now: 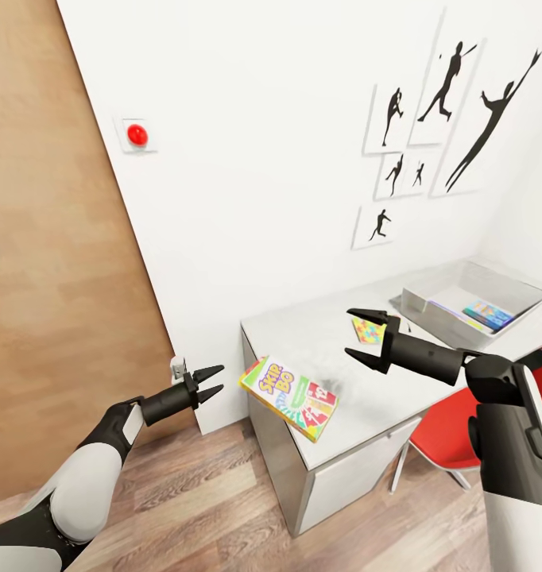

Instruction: Put all the toys in the child's room - the three board games (two on the bed and one on the table), the two jigsaw puzzles on the table, and the tennis ball on the table - inside the toy box on the table in the child's room.

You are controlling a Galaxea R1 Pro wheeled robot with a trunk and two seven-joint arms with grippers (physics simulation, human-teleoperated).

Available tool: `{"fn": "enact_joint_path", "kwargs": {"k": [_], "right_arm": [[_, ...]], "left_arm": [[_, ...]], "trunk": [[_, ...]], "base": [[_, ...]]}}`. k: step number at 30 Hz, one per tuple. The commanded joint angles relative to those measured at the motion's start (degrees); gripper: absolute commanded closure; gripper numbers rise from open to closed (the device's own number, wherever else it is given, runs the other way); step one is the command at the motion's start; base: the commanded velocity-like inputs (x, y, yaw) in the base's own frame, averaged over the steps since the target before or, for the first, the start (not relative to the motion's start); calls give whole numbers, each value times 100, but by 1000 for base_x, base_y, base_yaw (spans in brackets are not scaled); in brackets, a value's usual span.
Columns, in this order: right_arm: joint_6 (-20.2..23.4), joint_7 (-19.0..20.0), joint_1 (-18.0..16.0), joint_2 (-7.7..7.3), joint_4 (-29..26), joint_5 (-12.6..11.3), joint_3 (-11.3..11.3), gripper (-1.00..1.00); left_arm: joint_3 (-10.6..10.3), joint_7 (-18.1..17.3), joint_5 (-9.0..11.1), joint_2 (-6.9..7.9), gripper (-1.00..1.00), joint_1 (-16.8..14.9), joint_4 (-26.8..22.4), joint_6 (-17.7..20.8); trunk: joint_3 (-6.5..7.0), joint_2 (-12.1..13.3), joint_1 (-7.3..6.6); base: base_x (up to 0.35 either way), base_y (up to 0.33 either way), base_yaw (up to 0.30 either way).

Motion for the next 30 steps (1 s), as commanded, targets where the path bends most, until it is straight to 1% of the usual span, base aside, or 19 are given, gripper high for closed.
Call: {"fn": "enact_joint_path", "kwargs": {"k": [1, 5, 8, 9, 10, 12, 13, 16, 19, 27, 30], "right_arm": [[17, -69, -11, -3, -1, -53, -11, -100], [-83, -129, -75, -48, -1, -64, -24, -100], [-345, -320, -156, -161, 1, -75, -28, -100], [-426, -396, -178, -201, 2, -77, -27, -100], [-588, -570, -227, -280, 4, -81, -22, -100], [-730, -747, -281, -341, 5, -83, -13, -100], [-839, -906, -325, -380, 9, -85, -8, -100], [-960, -1121, -385, -422, 29, -87, -4, -100], [-1013, -1218, -471, -442, 51, -83, 1, -100], [-1093, -1358, -646, -453, 148, -76, -1, -100], [-1096, -1379, -751, -447, 179, -81, -5, -100]], "left_arm": [[46, -41, -60, -4, -100, -8, -2, 58], [46, -41, -59, -4, -100, -8, -2, 58], [46, -41, -61, -4, -100, -8, -2, 58], [46, -41, -62, -4, -100, -8, -2, 59], [46, -41, -61, -4, -100, -8, -2, 62], [46, -41, -60, -4, -100, -8, -2, 62], [46, -41, -60, -4, -100, -8, -2, 64], [46, -41, -59, -4, -100, -8, -2, 65], [46, -41, -59, -4, -100, -8, -2, 66], [46, -41, -59, -4, -100, -8, -2, 66], [46, -41, -59, -4, -100, -8, -2, 66]], "trunk": [[-25, -47, 23], [-97, -207, 111], [-150, -327, 177], [-168, -367, 199], [-186, -407, 221], [-222, -488, 265], [-240, -528, 287], [-294, -648, 353], [-348, -768, 419], [-492, -1089, 594], [-492, -1089, 594]], "base": [[0, 0, 0], [0, 0, 0], [0, 0, 0], [0, 0, 0], [0, 0, 0], [0, 0, 0], [0, 0, 0], [0, 0, 0], [0, 0, 0], [0, 0, 0], [0, 0, 0]]}}
